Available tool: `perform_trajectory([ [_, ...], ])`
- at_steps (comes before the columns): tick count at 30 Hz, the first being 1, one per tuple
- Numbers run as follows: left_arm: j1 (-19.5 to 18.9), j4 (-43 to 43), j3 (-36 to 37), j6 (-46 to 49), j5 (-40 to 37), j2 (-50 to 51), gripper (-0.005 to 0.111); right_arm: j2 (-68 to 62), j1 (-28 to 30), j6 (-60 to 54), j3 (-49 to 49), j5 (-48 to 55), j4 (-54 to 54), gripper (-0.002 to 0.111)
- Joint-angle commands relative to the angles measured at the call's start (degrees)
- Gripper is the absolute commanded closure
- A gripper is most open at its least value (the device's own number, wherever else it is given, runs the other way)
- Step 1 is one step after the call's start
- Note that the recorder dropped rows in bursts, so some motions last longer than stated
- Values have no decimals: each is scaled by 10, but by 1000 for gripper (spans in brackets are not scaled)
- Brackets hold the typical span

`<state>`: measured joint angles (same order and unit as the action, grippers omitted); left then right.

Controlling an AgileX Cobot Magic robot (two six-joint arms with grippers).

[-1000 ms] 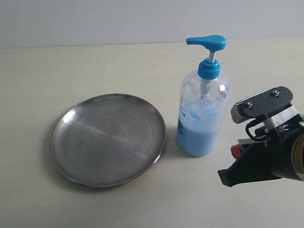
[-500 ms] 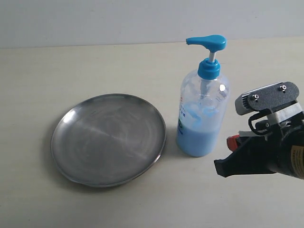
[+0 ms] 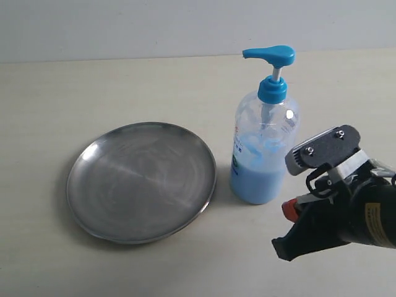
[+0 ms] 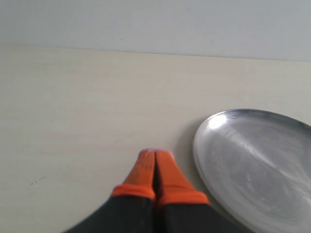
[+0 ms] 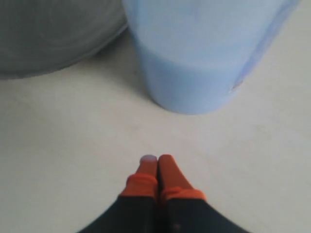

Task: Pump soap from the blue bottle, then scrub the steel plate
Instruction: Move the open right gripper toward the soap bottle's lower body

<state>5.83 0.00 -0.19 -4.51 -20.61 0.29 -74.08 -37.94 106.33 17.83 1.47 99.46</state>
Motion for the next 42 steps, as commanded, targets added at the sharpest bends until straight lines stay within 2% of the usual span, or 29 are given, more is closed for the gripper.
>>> perform_trajectory([
  [1, 3, 0, 2, -2, 4, -3, 107, -27, 0, -121, 5, -11, 5, 108],
  [7, 3, 0, 2, -2, 4, -3, 107, -27, 0, -217, 5, 63, 5, 108],
  [9, 3, 0, 2, -2, 4, -3, 107, -27, 0, -330, 5, 133, -81, 108],
  [11, 3, 0, 2, -2, 4, -3, 107, -27, 0, -479, 23, 225, -226, 108],
  [12, 3, 0, 2, -2, 4, -3, 107, -27, 0, -624, 43, 284, -347, 108],
  [14, 3, 0, 2, -2, 4, -3, 107, -27, 0, -732, 65, 342, -457, 108],
  [16, 3, 0, 2, -2, 4, -3, 107, -27, 0, -801, 87, 369, -550, 108],
  [20, 3, 0, 2, -2, 4, -3, 107, -27, 0, -869, 121, 367, -742, 108],
  [26, 3, 0, 2, -2, 4, -3, 107, -25, 0, -923, 112, 259, -895, 108],
  [37, 3, 0, 2, -2, 4, -3, 107, -12, 0, -893, -35, -144, -934, 108],
  [42, 3, 0, 2, -2, 4, -3, 107, -12, 0, -982, -87, -267, -1037, 108],
])
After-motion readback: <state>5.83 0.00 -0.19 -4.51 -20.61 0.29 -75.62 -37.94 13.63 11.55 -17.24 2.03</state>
